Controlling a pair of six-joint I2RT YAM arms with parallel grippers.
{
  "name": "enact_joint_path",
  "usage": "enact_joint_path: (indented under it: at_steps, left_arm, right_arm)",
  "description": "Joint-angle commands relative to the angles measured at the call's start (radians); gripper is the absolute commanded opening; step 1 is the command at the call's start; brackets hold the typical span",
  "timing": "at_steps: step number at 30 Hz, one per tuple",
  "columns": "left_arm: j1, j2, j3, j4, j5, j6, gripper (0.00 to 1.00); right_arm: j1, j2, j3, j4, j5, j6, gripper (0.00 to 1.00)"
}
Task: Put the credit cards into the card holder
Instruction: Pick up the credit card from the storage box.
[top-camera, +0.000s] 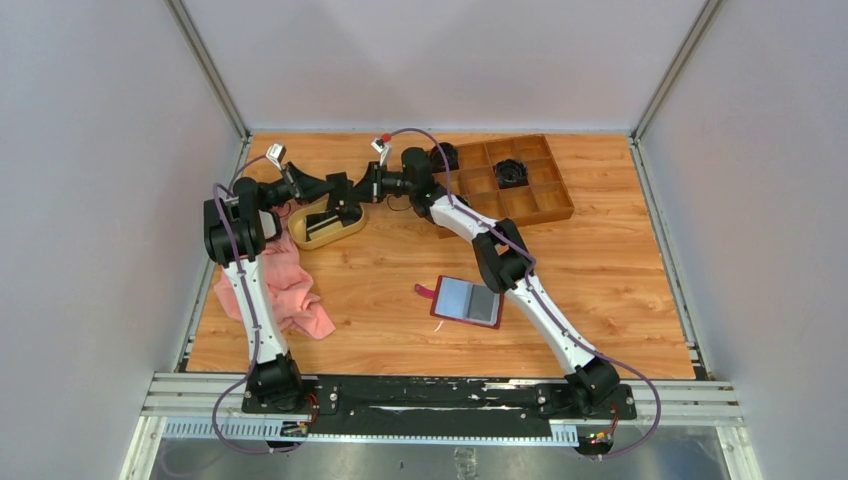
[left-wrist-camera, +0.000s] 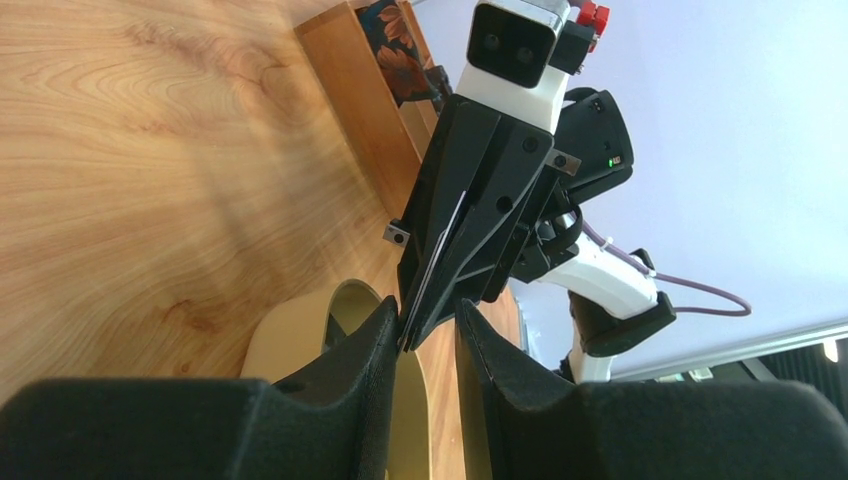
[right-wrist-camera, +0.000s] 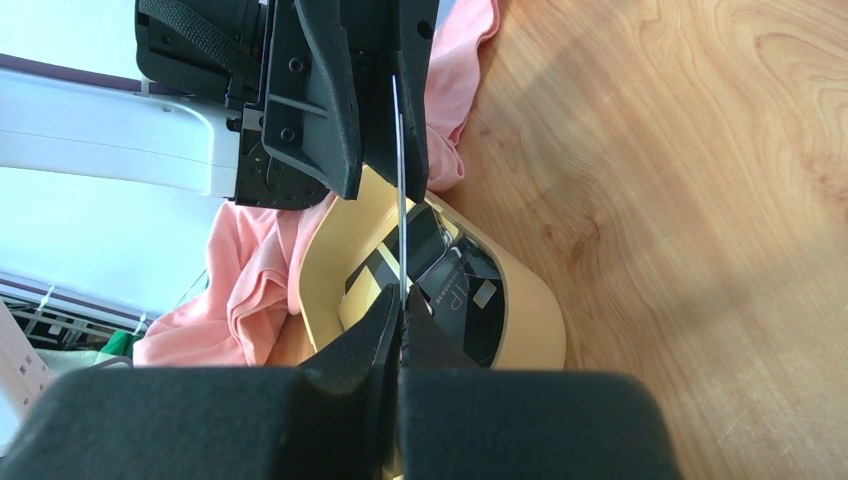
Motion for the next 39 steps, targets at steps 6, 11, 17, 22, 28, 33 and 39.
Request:
enact_joint_path:
  at_steps: [6,11,17,22,28,33,39]
  left_arm:
    - [0.01,-0.053,0.033,0.062,-0.001,0.007,0.33]
    - [0.011,-0.094,0.018,0.062,-0.008,0.014,0.59]
    - [0.029,-0.122,-0.01,0.063,-0.041,0.023,1.0]
    - [0.051,-0.183,-0.07,0.058,-0.077,0.088,1.0]
    - [0.054,-0.229,-0.126,0.05,-0.098,0.16,1.0]
    - [0.041,-0.245,-0.154,0.047,-0.08,0.174,1.0]
    - [0.005,-0.238,-0.143,0.047,-0.066,0.14,1.0]
  right_arm:
    - [0.006,0.015,0.037,0.015,0.002,-0.019,0.0]
    - [0.004,0.0,0.033,0.03,-0.014,0.001,0.0]
    - [-0.003,-0.024,0.021,0.041,-0.033,0.01,0.0]
    - [-0.002,-0.032,0.008,0.068,-0.059,0.017,0.0]
    - [-0.001,-0.045,-0.008,0.145,-0.128,0.026,0.0]
    - [0.001,-0.05,-0.021,0.184,-0.149,0.04,0.0]
    - [0.001,-0.053,-0.027,0.199,-0.162,0.049,0.0]
